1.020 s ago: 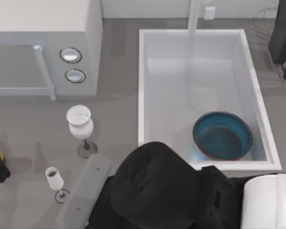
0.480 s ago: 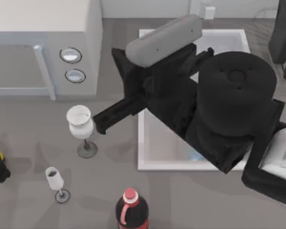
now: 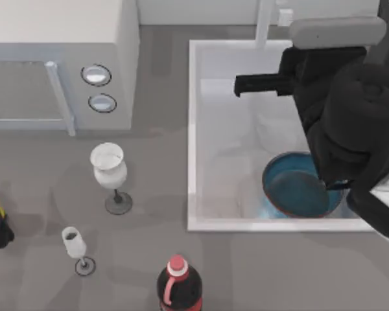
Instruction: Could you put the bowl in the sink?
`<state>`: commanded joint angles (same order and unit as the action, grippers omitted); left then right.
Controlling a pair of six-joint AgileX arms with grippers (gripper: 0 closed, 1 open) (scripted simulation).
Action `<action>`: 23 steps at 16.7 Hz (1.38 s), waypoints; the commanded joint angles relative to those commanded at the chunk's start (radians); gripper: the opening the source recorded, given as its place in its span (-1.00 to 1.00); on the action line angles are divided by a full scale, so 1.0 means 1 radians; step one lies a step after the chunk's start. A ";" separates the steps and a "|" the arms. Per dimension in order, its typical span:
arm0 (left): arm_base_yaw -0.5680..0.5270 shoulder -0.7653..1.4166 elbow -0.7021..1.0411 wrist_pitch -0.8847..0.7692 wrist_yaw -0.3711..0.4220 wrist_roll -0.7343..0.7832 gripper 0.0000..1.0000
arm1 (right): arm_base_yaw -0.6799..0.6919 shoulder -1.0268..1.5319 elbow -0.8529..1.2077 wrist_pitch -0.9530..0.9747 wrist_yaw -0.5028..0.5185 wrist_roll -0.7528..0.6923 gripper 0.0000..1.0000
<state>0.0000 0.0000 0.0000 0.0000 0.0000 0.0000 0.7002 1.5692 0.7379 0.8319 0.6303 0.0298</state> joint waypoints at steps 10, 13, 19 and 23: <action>0.000 0.000 0.000 0.000 0.000 0.000 1.00 | -0.046 0.031 -0.027 0.049 0.045 -0.010 -1.00; 0.000 0.000 0.000 0.000 0.000 0.000 1.00 | -0.044 0.077 -0.033 0.097 0.047 -0.010 -1.00; 0.000 0.000 0.000 0.000 0.000 0.000 1.00 | -0.044 0.295 -0.061 0.342 0.058 -0.011 -1.00; 0.000 0.000 0.000 0.000 0.000 0.000 1.00 | -0.045 0.460 -0.085 0.547 0.059 -0.012 -1.00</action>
<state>0.0000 0.0000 0.0000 0.0000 0.0000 0.0000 0.6548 2.0292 0.6530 1.3793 0.6897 0.0180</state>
